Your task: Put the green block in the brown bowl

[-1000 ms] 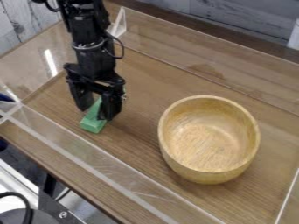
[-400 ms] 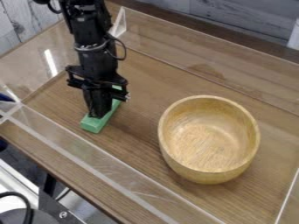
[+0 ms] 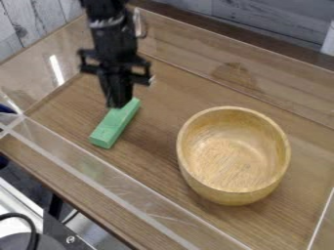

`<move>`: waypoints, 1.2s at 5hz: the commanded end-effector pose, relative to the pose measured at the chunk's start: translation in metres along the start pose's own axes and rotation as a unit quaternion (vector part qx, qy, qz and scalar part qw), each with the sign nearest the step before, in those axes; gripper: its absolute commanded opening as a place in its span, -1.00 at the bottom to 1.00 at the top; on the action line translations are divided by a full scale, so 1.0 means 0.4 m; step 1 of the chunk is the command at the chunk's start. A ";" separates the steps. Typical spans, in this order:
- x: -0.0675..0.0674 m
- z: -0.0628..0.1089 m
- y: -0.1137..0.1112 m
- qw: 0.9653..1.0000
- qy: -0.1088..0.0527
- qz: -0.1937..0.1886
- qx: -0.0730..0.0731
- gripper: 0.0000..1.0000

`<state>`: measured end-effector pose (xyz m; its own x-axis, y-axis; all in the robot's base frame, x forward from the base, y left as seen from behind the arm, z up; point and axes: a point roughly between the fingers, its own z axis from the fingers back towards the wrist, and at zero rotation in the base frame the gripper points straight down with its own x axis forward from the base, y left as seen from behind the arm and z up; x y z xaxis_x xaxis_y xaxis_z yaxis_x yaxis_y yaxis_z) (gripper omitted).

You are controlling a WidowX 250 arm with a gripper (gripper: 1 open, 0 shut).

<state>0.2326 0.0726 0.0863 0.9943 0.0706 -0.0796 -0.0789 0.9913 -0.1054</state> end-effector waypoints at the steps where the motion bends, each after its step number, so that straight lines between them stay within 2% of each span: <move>1: 0.048 0.083 -0.066 0.999 -0.041 -0.017 0.008 -1.00; 2: 0.037 0.065 -0.025 0.999 -0.041 -0.014 0.009 -1.00; 3: 0.031 0.050 0.020 0.999 -0.043 -0.001 0.015 1.00; 4: 0.031 0.042 0.034 0.999 -0.042 0.002 0.016 -1.00; 5: 0.031 0.037 0.036 0.999 -0.039 0.002 0.017 -1.00; 6: 0.031 0.031 0.042 0.999 -0.035 0.000 0.019 1.00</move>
<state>0.2419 0.0868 0.0885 0.9969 0.0681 -0.0394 -0.0710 0.9943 -0.0791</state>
